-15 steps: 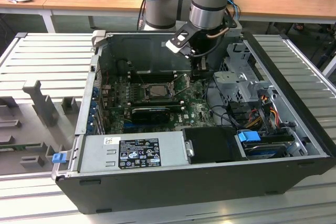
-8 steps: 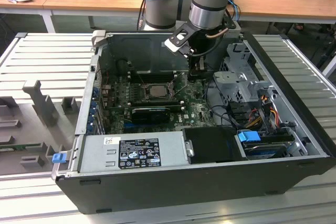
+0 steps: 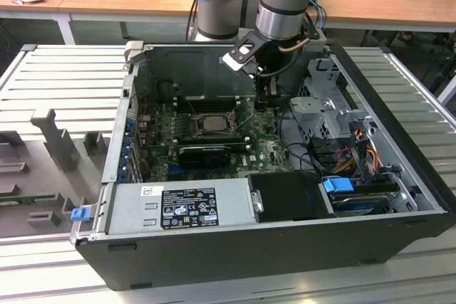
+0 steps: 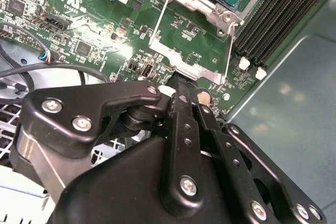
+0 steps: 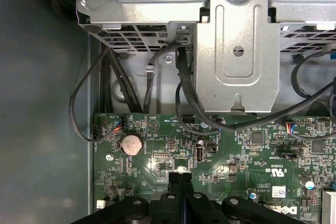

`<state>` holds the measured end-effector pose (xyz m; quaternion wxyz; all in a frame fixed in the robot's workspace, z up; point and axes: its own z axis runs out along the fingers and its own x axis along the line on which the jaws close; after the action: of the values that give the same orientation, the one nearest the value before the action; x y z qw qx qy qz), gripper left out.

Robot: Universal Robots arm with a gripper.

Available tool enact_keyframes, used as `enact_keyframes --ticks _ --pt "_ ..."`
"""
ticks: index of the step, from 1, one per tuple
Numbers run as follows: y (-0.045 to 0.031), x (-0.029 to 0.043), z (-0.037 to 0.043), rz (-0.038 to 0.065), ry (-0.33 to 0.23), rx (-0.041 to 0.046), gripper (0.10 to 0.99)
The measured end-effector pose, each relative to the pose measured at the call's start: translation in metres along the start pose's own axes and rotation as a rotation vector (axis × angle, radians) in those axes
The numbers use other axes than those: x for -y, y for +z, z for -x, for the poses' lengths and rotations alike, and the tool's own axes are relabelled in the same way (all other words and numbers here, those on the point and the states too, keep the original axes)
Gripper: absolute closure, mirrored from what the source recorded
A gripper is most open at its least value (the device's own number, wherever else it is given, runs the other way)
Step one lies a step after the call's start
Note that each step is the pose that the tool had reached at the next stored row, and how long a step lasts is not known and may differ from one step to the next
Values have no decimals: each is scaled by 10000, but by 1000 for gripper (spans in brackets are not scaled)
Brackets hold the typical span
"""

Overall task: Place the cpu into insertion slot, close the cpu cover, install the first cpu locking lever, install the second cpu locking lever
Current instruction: 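Close the cpu cover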

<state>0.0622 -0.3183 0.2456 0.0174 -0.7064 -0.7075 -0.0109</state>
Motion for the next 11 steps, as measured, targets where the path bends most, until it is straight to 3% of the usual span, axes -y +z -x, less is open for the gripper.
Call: enact_keyframes --ticks 11 --pt "0 34 12 -1 -16 0 980"
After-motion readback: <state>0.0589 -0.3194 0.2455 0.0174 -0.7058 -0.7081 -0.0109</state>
